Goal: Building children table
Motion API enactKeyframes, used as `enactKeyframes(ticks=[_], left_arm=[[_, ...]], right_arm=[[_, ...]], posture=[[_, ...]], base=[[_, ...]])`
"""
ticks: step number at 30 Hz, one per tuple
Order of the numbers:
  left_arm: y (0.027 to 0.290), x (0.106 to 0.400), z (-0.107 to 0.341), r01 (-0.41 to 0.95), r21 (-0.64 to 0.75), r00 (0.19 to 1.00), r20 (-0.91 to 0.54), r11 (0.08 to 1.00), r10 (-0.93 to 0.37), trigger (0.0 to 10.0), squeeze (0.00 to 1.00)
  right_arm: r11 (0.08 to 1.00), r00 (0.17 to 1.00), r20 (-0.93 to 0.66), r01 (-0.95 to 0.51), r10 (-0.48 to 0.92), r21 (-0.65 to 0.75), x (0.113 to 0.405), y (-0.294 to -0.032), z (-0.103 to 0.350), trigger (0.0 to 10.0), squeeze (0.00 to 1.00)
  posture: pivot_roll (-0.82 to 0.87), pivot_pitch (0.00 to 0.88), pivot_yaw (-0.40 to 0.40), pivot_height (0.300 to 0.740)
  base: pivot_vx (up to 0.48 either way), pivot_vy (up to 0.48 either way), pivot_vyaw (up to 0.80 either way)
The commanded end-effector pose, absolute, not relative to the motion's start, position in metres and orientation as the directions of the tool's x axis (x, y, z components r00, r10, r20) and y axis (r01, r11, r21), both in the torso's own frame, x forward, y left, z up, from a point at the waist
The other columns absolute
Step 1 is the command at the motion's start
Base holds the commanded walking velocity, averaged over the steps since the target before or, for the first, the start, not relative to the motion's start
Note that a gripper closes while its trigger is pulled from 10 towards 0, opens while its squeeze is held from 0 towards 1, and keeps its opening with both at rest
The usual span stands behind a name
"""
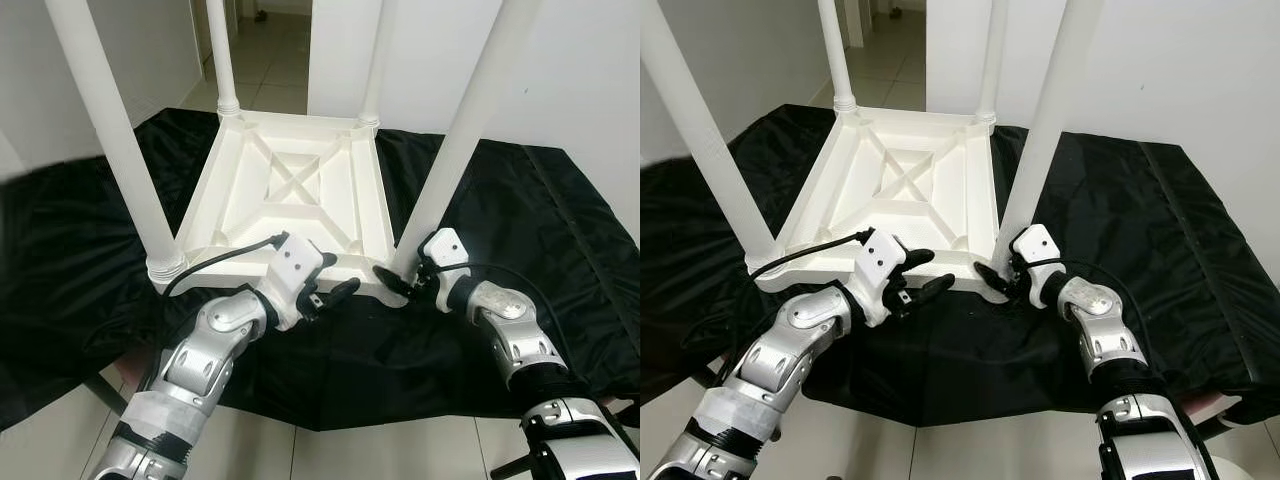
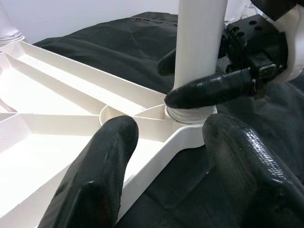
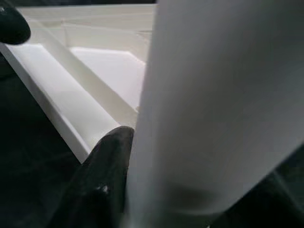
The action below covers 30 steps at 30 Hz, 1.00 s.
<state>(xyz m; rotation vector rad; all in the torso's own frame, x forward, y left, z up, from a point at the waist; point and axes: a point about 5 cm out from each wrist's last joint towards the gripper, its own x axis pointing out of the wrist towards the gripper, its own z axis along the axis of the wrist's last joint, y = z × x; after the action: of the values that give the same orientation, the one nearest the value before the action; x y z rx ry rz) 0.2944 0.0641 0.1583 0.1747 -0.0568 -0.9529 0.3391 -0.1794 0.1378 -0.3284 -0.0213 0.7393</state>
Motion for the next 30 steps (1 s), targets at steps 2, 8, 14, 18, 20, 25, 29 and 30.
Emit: enactKeyframes(ticks=[2, 8, 14, 18, 20, 25, 29, 30], left_arm=[[0.064, 0.295, 0.162, 0.816, 0.179, 0.562, -0.022, 0.550, -0.827, 10.0, 0.00], [0.063, 0.296, 0.162, 0.816, 0.179, 0.561, -0.019, 0.550, -0.827, 10.0, 0.00], [0.062, 0.298, 0.163, 0.815, 0.177, 0.562, -0.014, 0.551, -0.827, 10.0, 0.00], [0.061, 0.300, 0.164, 0.814, 0.181, 0.563, -0.009, 0.552, -0.827, 10.0, 0.00], [0.060, 0.301, 0.164, 0.814, 0.178, 0.563, -0.008, 0.552, -0.827, 10.0, 0.00], [0.060, 0.300, 0.161, 0.818, 0.164, 0.561, -0.020, 0.551, -0.827, 10.0, 0.00], [0.061, 0.300, 0.160, 0.816, 0.158, 0.566, -0.026, 0.556, -0.824, 10.0, 0.00], [0.061, 0.300, 0.160, 0.816, 0.158, 0.566, -0.026, 0.556, -0.824, 10.0, 0.00]], right_arm=[[0.659, 0.722, -0.132, -0.679, 0.679, -0.323, 0.338, -0.180, 0.134, 0.0, 0.00], [0.667, 0.730, -0.139, -0.673, 0.670, -0.320, 0.337, -0.181, 0.131, 0.0, 0.00], [0.700, 0.754, -0.138, -0.651, 0.643, -0.294, 0.338, -0.182, 0.126, 10.0, 0.00], [0.795, 0.817, -0.113, -0.576, 0.565, -0.191, 0.339, -0.183, 0.120, 10.0, 0.00], [0.820, 0.837, -0.100, -0.547, 0.538, -0.169, 0.339, -0.184, 0.120, 10.0, 0.00], [0.862, 0.872, -0.076, -0.489, 0.483, -0.137, 0.334, -0.179, 0.118, 10.0, 0.00], [0.892, 0.899, -0.054, -0.438, 0.434, -0.116, 0.328, -0.168, 0.116, 10.0, 0.00], [0.892, 0.899, -0.054, -0.438, 0.434, -0.116, 0.328, -0.168, 0.116, 10.0, 0.00]], posture=[[0.08, 0.000, -0.035, 0.740], [0.08, 0.000, -0.034, 0.740], [0.07, 0.000, -0.037, 0.740], [0.06, 0.000, -0.038, 0.740], [0.06, 0.000, -0.040, 0.740], [0.06, 0.000, -0.046, 0.740], [0.06, 0.000, -0.048, 0.740], [0.06, 0.000, -0.048, 0.740]], base=[[0.000, 0.000, 0.00], [0.000, 0.000, 0.00], [0.000, 0.000, 0.00], [0.000, 0.000, 0.00], [0.000, 0.000, 0.00], [0.000, 0.000, 0.00], [0.000, 0.000, 0.00], [0.000, 0.000, 0.00]])
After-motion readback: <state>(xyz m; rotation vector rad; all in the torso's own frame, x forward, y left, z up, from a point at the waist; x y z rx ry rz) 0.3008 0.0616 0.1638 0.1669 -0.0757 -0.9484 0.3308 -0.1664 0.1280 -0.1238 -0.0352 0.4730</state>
